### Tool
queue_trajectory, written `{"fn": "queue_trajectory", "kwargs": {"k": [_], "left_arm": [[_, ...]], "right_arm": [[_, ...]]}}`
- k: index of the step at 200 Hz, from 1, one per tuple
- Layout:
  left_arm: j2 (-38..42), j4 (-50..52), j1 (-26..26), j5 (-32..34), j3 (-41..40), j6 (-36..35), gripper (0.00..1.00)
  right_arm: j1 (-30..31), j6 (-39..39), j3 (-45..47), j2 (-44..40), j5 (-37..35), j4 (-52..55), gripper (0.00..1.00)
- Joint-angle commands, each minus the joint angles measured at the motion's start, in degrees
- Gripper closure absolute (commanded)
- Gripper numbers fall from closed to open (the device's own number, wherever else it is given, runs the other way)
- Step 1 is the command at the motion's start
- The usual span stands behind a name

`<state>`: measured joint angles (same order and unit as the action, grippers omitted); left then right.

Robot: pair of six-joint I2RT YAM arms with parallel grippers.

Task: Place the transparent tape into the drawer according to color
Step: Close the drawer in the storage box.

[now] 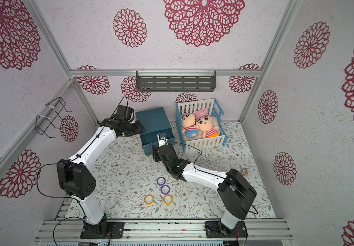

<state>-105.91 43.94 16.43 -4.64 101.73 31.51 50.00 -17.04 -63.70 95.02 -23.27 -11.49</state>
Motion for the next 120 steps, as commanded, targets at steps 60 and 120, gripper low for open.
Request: {"fn": "queue_trajectory", "kwargs": {"k": [60, 120], "left_arm": [[0.50, -0.09, -0.43, -0.56, -1.64, -0.97, 0.58], [1.14, -0.57, -0.47, -0.89, -2.52, -0.89, 0.59]], "right_arm": [[-2.00, 2.45, -6.11, 5.22, -1.13, -7.71, 0.35], [-3.04, 2.73, -9.52, 9.35, -0.64, -10.41, 0.35]]}}
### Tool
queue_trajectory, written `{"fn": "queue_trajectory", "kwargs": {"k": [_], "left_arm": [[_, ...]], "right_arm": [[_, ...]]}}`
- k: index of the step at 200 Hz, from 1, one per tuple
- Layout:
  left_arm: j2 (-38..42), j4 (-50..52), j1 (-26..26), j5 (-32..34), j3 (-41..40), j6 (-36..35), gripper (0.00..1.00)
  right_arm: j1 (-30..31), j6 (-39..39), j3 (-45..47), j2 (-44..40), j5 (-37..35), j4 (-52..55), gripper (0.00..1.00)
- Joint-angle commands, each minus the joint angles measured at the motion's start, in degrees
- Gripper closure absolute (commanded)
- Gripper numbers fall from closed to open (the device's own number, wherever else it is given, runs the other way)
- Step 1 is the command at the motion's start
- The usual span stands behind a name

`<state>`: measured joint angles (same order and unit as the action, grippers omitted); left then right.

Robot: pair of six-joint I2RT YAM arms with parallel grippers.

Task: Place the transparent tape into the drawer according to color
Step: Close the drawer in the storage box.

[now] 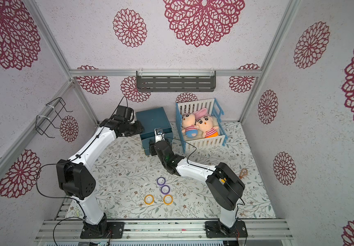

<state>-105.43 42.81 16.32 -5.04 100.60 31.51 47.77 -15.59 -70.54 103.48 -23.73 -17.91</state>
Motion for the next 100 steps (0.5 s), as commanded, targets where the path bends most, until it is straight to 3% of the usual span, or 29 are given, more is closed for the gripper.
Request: {"fn": "queue_trajectory", "kwargs": {"k": [1, 100], "left_arm": [[0.66, 0.55, -0.34, -0.50, -1.37, -0.86, 0.59], [0.93, 1.01, -0.32, -1.03, -1.19, -1.12, 0.60]], "right_arm": [[-0.82, 1.32, -2.76, 0.96, -0.18, -4.02, 0.35], [-2.02, 1.53, -4.09, 4.53, -0.62, -8.10, 0.35]]}}
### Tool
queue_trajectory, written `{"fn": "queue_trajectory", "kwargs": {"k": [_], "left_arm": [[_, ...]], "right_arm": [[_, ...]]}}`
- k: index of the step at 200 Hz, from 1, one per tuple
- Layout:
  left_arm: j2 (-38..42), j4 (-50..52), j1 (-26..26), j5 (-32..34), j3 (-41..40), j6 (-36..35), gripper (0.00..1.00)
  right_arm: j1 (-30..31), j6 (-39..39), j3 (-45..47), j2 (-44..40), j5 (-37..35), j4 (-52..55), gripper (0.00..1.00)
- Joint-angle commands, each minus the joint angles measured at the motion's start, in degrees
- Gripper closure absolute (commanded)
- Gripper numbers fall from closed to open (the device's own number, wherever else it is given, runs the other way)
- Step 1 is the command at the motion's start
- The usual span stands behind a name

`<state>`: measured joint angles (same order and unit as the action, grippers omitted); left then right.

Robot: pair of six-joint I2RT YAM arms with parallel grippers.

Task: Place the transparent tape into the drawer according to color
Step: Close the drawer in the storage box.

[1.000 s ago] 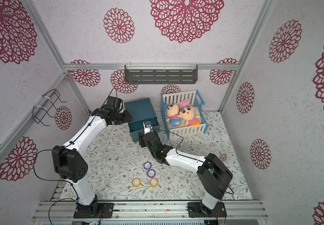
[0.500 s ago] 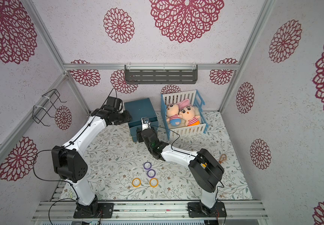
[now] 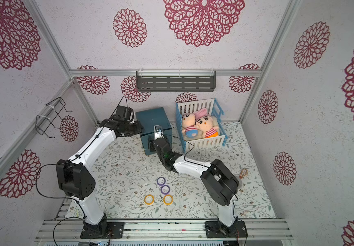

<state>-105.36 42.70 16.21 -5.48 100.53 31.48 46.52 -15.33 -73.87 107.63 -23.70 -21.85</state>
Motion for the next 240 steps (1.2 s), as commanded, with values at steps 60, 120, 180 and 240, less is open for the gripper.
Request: {"fn": "queue_trajectory", "kwargs": {"k": [60, 120, 180, 240], "left_arm": [[1.10, 1.69, -0.22, -0.76, -1.21, -1.03, 0.61], [1.47, 1.87, -0.12, -0.86, -1.40, -0.91, 0.62], [1.47, 1.69, -0.15, -0.59, -1.74, -1.10, 0.62], [1.73, 1.45, -0.23, -0.68, -2.18, -1.19, 0.62]], "right_arm": [[-1.10, 1.41, -2.77, 2.33, -0.21, -4.93, 0.35], [-1.26, 0.84, -2.47, 2.28, 0.14, -4.69, 0.31], [-1.76, -6.46, 5.95, -8.41, 5.24, 1.24, 0.24], [-7.37, -23.29, 17.82, -11.66, 23.79, -6.11, 0.24]]}}
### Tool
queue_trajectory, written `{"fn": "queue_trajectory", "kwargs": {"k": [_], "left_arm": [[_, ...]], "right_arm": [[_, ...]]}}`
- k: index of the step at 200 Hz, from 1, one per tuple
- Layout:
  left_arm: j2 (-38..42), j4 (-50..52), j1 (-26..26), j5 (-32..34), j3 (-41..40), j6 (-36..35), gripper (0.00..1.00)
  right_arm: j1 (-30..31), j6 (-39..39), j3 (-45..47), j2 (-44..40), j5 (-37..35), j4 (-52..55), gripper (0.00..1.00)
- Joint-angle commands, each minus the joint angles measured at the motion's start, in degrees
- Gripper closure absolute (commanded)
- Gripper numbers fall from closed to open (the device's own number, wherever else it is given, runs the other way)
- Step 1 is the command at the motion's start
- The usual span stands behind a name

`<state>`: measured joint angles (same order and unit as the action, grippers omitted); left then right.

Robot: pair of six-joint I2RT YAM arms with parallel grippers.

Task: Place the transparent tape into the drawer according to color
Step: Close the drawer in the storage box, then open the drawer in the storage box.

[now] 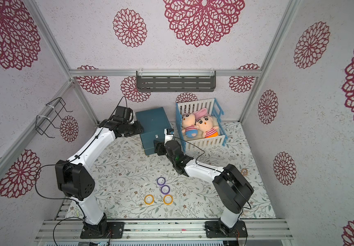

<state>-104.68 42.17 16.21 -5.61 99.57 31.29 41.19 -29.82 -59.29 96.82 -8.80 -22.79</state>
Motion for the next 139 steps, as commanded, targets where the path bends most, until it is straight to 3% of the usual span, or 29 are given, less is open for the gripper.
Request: {"fn": "queue_trajectory", "kwargs": {"k": [1, 75, 139], "left_arm": [[1.06, 1.96, -0.22, -0.55, -1.22, -0.98, 0.62], [0.71, 1.69, -0.21, -0.98, -1.13, -0.88, 0.62], [0.67, 1.51, -0.22, -1.15, -1.48, -0.90, 0.62]], "right_arm": [[-2.10, -8.96, 3.32, -0.79, 8.97, -5.25, 0.24], [-5.30, -23.59, 4.02, 7.07, 20.72, -17.20, 0.30], [-6.38, -31.07, 3.44, 12.08, 20.36, -22.44, 0.40]]}}
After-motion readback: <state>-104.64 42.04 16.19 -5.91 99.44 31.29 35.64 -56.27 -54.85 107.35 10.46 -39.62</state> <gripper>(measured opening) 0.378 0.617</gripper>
